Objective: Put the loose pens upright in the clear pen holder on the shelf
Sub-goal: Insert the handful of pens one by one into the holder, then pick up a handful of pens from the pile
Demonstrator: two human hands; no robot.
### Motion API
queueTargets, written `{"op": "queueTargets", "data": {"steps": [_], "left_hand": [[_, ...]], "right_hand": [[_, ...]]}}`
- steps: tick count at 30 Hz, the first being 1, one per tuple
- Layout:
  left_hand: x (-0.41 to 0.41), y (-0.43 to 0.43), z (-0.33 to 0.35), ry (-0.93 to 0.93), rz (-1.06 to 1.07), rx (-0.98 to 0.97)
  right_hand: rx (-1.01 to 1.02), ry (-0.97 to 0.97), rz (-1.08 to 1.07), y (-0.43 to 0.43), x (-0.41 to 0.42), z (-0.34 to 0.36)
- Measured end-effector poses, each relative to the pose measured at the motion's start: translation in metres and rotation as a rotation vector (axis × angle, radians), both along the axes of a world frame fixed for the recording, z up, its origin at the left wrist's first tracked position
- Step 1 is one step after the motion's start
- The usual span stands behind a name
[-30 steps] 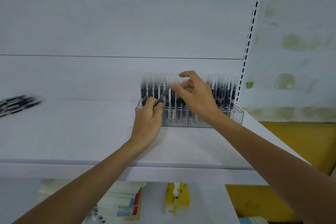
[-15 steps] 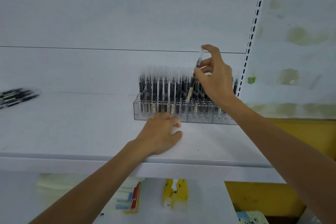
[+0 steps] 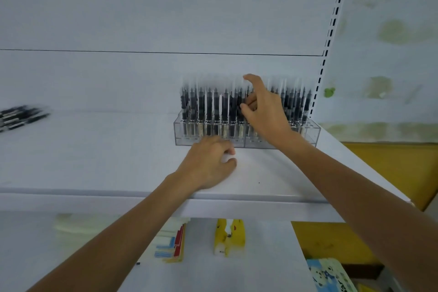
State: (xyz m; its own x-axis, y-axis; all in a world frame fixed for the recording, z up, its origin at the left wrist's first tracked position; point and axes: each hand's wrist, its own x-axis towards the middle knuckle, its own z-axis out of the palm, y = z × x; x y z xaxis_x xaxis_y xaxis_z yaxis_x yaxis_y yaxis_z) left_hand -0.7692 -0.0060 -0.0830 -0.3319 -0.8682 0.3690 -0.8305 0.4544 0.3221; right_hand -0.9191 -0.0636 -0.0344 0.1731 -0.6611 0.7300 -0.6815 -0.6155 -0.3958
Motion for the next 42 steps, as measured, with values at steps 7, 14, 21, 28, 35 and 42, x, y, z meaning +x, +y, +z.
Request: {"op": "queueTargets", "data": {"steps": [7, 14, 21, 28, 35, 42], "left_hand": [[0.017, 0.008, 0.009, 0.245, 0.016, -0.13], [0.14, 0.034, 0.023, 0.211, 0.219, -0.138], [0.32, 0.091, 0.028, 0.212, 0.446, -0.079], [0.444, 0.129, 0.016, 0.222, 0.51, -0.058], [0.508, 0.099, 0.02, 0.265, 0.489, -0.031], [0.552, 0.032, 0.014, 0.259, 0.463, -0.002]], "right_hand": [[-0.11, -0.124, -0.084, 0.025, 0.008, 0.011], [-0.071, -0.074, 0.089, 0.039, 0.122, 0.015], [0.011, -0.044, 0.276, 0.065, 0.301, -0.01], [0.129, 0.0, 0.326, 0.074, 0.417, -0.023], [0.24, 0.079, 0.328, 0.054, 0.483, -0.015], [0.273, 0.098, 0.293, -0.006, 0.515, 0.016]]}}
